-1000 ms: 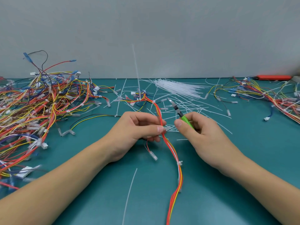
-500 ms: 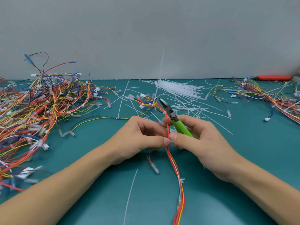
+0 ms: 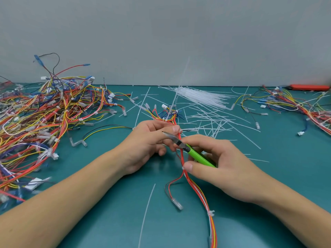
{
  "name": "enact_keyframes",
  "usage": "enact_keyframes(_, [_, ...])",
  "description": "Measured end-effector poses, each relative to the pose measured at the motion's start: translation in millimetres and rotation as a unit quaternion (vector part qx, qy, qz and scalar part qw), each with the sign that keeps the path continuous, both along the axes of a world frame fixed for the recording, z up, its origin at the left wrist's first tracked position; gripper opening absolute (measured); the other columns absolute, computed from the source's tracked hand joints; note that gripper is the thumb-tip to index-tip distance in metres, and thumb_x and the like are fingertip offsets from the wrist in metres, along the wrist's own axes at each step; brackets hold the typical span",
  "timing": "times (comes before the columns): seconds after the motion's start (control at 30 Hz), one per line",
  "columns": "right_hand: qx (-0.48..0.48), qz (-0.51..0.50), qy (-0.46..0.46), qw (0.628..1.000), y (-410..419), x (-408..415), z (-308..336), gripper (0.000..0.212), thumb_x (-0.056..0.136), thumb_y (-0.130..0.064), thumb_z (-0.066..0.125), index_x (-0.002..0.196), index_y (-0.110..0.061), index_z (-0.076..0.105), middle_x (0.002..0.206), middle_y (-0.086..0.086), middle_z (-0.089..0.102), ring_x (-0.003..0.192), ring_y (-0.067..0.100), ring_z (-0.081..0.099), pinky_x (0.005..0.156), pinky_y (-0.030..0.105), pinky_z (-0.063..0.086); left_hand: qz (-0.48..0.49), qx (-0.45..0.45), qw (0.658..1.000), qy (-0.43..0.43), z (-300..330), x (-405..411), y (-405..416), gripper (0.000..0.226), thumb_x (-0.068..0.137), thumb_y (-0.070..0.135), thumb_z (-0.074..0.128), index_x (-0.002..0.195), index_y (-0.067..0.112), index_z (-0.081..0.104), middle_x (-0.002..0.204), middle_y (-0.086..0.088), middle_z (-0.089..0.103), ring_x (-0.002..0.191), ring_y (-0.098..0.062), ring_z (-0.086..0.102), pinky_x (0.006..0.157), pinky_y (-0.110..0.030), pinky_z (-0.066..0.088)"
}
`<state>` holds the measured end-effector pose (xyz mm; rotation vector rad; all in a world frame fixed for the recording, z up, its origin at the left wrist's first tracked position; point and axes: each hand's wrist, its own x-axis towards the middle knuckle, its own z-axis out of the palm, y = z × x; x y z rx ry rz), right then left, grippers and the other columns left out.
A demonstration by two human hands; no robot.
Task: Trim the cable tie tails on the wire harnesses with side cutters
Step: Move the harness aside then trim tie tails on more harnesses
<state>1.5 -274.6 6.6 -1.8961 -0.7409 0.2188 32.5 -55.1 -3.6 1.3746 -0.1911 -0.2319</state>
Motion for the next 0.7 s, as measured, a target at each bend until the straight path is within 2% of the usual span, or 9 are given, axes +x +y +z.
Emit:
enact_keyframes(0.13, [0.002, -0.014, -0.004, 1.0, 2, -2, -3, 0.038, 0.088, -0.027, 0.075, 0.125, -0.035, 0.068, 0.119, -0.013, 0.064, 0.111, 0.017, 0.063, 0.101, 0.036, 0.048, -0.013, -0.011, 1.0, 0.01, 1, 0, 2, 0.01, 0.087, 0.023, 0.072, 0.088, 0.013, 0.073, 0.071, 0.001, 0.066, 0.06, -0.008, 0.058, 0.046, -0.017, 0.037])
enact_keyframes(0.23, [0.007, -0.025, -0.006, 1.0, 2, -2, -3, 0.037, 0.089, -0.029, 0.075, 0.125, -0.035, 0.069, 0.112, -0.009, 0.066, 0.1, 0.015, 0.063, 0.095, 0.039, 0.051, -0.019, -0.015, 1.0, 0.005, 0, 1, 2, 0.007, 0.09, 0.021, 0.071, 0.084, 0.017, 0.071, 0.074, 0.003, 0.066, 0.062, -0.007, 0.058, 0.049, -0.017, 0.04])
enact_keyframes(0.3, [0.008, -0.026, -0.004, 1.0, 1, -2, -2, 0.034, 0.09, -0.03, 0.075, 0.124, -0.036, 0.069, 0.104, -0.005, 0.069, 0.094, 0.02, 0.063, 0.09, 0.038, 0.053, -0.018, -0.034, 0.999, 0.015, 1, 2, 4, 0.007, 0.091, 0.02, 0.072, 0.087, 0.016, 0.069, 0.077, 0.001, 0.068, 0.065, -0.009, 0.06, 0.052, -0.018, 0.043])
enact_keyframes(0.37, [0.003, -0.04, -0.022, 0.999, 0, -1, -3, 0.03, 0.091, -0.03, 0.075, 0.12, -0.036, 0.069, 0.1, -0.002, 0.07, 0.091, 0.021, 0.064, 0.087, 0.032, 0.053, -0.013, -0.052, 0.998, 0.025, 0, 3, 6, 0.005, 0.091, 0.019, 0.073, 0.087, 0.019, 0.071, 0.081, -0.001, 0.071, 0.07, -0.011, 0.065, 0.056, -0.019, 0.048])
enact_keyframes(0.47, [-0.015, -0.093, -0.059, 0.994, -3, 3, -4, 0.023, 0.091, -0.038, 0.074, 0.113, -0.036, 0.069, 0.088, -0.008, 0.066, 0.08, 0.014, 0.058, 0.074, 0.022, 0.049, -0.007, -0.071, 0.997, 0.036, -1, 5, 7, 0.005, 0.089, 0.019, 0.071, 0.094, 0.018, 0.072, 0.091, -0.003, 0.072, 0.075, -0.011, 0.069, 0.06, -0.02, 0.052])
enact_keyframes(0.53, [-0.021, -0.131, -0.058, 0.99, -6, 8, -5, 0.017, 0.093, -0.038, 0.075, 0.109, -0.035, 0.069, 0.084, -0.006, 0.065, 0.078, 0.019, 0.057, 0.072, 0.028, 0.049, -0.007, -0.072, 0.997, 0.037, -2, 5, 8, 0.014, 0.088, 0.02, 0.071, 0.101, 0.014, 0.069, 0.093, -0.003, 0.072, 0.076, -0.012, 0.069, 0.062, -0.021, 0.052])
enact_keyframes(0.6, [-0.029, -0.162, -0.047, 0.985, -10, 12, -7, 0.016, 0.092, -0.039, 0.075, 0.106, -0.034, 0.069, 0.084, -0.004, 0.066, 0.079, 0.023, 0.058, 0.075, 0.035, 0.05, -0.01, -0.076, 0.996, 0.037, -2, 5, 8, 0.012, 0.088, 0.02, 0.072, 0.098, 0.015, 0.069, 0.092, -0.002, 0.071, 0.077, -0.012, 0.07, 0.063, -0.021, 0.053])
enact_keyframes(0.7, [-0.042, -0.178, -0.038, 0.982, -13, 15, -7, 0.016, 0.091, -0.042, 0.074, 0.106, -0.038, 0.069, 0.083, -0.008, 0.067, 0.078, 0.02, 0.06, 0.071, 0.031, 0.05, -0.01, -0.085, 0.996, 0.037, -1, 4, 8, 0.016, 0.08, 0.023, 0.08, 0.093, 0.018, 0.071, 0.09, -0.001, 0.071, 0.076, -0.012, 0.07, 0.063, -0.021, 0.053])
